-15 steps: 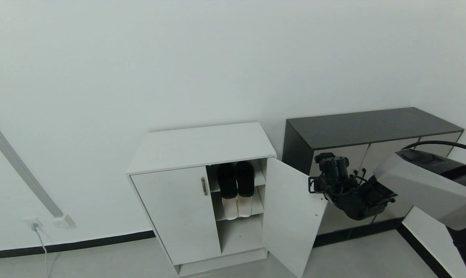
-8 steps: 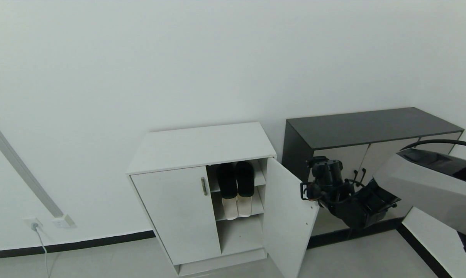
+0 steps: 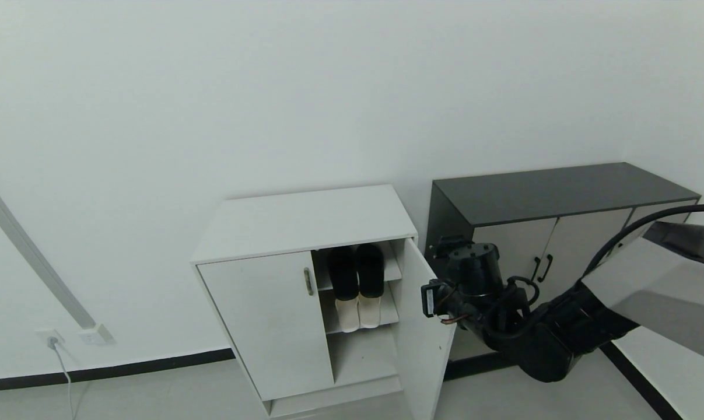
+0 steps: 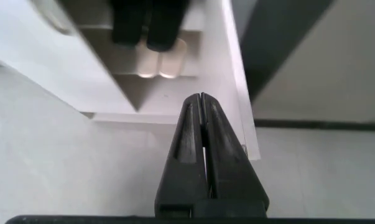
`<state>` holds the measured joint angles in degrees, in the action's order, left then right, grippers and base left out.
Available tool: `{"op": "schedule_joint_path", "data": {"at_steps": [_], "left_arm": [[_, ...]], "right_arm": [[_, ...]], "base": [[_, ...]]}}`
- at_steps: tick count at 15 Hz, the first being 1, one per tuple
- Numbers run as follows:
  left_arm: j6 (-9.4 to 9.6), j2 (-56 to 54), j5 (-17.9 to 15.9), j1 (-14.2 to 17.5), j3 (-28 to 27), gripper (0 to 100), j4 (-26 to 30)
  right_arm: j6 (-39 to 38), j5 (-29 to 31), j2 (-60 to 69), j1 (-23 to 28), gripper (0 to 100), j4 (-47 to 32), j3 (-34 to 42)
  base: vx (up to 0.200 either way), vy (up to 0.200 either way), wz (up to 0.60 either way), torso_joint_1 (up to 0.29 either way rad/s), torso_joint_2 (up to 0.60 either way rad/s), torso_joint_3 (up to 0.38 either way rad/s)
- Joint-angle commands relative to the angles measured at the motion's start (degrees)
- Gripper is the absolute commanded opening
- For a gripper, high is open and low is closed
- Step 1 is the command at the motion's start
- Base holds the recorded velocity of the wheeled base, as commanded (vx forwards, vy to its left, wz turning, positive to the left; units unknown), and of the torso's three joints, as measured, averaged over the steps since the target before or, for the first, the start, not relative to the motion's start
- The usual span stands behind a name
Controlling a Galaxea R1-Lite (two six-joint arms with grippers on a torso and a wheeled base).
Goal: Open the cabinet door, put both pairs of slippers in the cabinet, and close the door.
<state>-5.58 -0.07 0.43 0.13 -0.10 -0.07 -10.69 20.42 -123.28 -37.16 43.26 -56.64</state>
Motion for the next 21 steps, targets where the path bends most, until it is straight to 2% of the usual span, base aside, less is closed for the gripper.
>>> {"op": "schedule_joint_path", "data": {"at_steps": [1, 5, 8, 11, 17, 21], "left_arm": [[-0.04, 0.1, 0.0, 0.0, 0.0, 0, 0.0], [0.05, 0.1, 0.0, 0.0, 0.0, 0, 0.0], [0.05, 0.1, 0.0, 0.0, 0.0, 0, 0.0], [0.05, 0.1, 0.0, 0.0, 0.0, 0, 0.0], [0.13, 0.1, 0.0, 0.0, 0.0, 0, 0.0], [0.13, 0.1, 0.0, 0.0, 0.0, 0, 0.0]], "right_arm": [[0.1, 0.1, 2.1, 0.2, 0, -0.1, 0.2], [0.1, -0.5, 0.2, 4.4, 0, 0.0, -0.3], [0.1, -1.5, -1.6, 5.2, 0, 0.2, -0.8], [0.1, -1.5, -7.8, 6.5, 0, 0.2, -4.7], [0.1, -1.9, -11.5, 6.0, 0, -0.1, -6.0], [0.1, -2.1, -12.3, 3.7, 0, -0.1, -6.6]], "base": [[0.000, 0.000, 0.00, 0.000, 0.00, 0.000], [0.000, 0.000, 0.00, 0.000, 0.00, 0.000], [0.000, 0.000, 0.00, 0.000, 0.00, 0.000], [0.000, 0.000, 0.00, 0.000, 0.00, 0.000], [0.000, 0.000, 0.00, 0.000, 0.00, 0.000], [0.000, 0.000, 0.00, 0.000, 0.00, 0.000]]}}
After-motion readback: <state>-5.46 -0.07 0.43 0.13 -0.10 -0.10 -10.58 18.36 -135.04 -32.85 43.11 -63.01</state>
